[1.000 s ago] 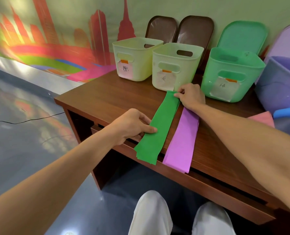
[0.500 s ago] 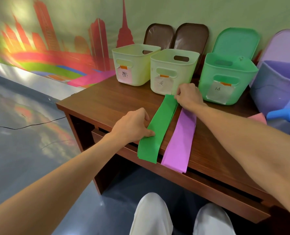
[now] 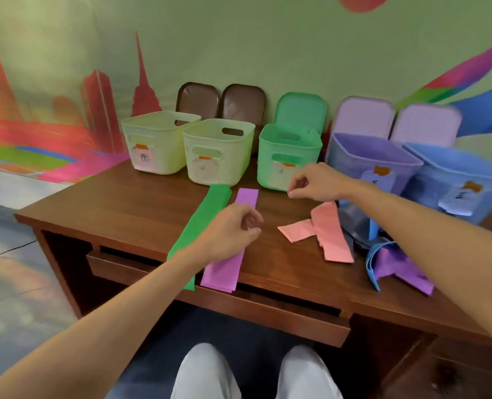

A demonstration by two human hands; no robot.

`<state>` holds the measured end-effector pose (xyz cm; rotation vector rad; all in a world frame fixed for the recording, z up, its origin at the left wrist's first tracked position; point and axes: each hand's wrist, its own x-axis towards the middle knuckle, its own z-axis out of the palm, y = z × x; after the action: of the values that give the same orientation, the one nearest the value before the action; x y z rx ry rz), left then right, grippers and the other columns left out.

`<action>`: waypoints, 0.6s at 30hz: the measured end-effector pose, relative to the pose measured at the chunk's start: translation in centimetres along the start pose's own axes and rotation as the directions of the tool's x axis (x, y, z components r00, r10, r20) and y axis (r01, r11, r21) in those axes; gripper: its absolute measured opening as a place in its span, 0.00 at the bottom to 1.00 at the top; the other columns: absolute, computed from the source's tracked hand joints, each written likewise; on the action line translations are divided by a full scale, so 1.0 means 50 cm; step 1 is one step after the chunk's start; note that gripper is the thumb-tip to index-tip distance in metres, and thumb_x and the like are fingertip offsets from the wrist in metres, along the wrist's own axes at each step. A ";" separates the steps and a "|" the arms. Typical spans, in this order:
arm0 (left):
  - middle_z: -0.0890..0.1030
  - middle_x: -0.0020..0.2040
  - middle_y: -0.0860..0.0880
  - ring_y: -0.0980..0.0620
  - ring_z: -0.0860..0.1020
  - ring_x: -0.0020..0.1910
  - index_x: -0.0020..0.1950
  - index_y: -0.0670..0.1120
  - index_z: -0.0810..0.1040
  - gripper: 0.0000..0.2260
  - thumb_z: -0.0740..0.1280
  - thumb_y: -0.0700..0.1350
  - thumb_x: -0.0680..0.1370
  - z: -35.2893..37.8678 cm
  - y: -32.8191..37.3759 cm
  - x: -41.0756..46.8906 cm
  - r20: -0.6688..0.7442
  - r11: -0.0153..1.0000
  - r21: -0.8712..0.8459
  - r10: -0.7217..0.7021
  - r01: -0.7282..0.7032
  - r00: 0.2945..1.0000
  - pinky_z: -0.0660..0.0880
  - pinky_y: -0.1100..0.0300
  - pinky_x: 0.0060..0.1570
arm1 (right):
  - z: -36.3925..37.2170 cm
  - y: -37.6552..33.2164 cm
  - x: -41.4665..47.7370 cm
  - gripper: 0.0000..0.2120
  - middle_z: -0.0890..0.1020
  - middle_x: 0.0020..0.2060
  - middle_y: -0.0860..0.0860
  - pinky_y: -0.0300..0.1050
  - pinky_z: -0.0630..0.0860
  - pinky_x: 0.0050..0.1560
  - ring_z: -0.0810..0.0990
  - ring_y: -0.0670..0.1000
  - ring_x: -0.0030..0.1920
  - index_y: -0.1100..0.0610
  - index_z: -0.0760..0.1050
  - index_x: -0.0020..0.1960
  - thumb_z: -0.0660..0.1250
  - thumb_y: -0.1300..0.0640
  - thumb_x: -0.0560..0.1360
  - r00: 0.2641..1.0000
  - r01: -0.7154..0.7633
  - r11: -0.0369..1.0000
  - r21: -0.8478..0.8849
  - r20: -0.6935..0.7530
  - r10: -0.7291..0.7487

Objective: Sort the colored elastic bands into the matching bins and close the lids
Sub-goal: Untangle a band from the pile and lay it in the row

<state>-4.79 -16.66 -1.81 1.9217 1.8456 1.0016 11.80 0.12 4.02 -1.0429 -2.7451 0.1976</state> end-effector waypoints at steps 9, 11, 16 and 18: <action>0.78 0.51 0.50 0.57 0.75 0.48 0.52 0.50 0.79 0.07 0.67 0.43 0.75 0.167 0.087 0.052 0.040 0.996 -0.087 -0.028 0.031 0.999 0.71 0.65 0.51 | 0.015 0.070 -0.140 0.04 0.82 0.43 0.45 0.32 0.73 0.48 0.78 0.40 0.43 0.53 0.83 0.48 0.70 0.56 0.74 0.990 -0.076 0.978 0.193 -0.102 0.097; 0.77 0.50 0.52 0.58 0.74 0.49 0.50 0.51 0.80 0.07 0.70 0.44 0.73 0.191 0.093 0.064 0.079 0.996 -0.089 0.021 -0.013 0.997 0.72 0.61 0.54 | 0.030 0.090 -0.155 0.05 0.83 0.43 0.45 0.32 0.73 0.48 0.79 0.41 0.43 0.53 0.83 0.48 0.70 0.57 0.74 0.984 -0.076 0.966 0.248 -0.136 0.112; 0.74 0.54 0.54 0.56 0.69 0.57 0.52 0.55 0.80 0.13 0.74 0.55 0.69 0.204 0.090 0.087 0.292 0.987 0.031 0.142 -0.158 0.946 0.67 0.58 0.60 | 0.078 0.147 -0.174 0.03 0.81 0.37 0.43 0.32 0.74 0.47 0.78 0.39 0.39 0.54 0.83 0.46 0.71 0.58 0.73 0.950 -0.100 0.935 0.340 -0.247 0.192; 0.74 0.52 0.55 0.58 0.71 0.53 0.51 0.53 0.81 0.11 0.73 0.52 0.71 0.208 0.087 0.095 0.258 0.984 0.018 0.169 -0.180 0.951 0.69 0.59 0.59 | 0.099 0.163 -0.182 0.03 0.83 0.38 0.44 0.37 0.75 0.48 0.80 0.42 0.40 0.53 0.83 0.45 0.71 0.58 0.73 0.932 -0.070 0.904 0.422 -0.295 0.209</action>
<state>5.00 -10.11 -5.14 2.1551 1.5870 0.7265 22.51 -0.18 -3.61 -1.0434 -2.1963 0.5349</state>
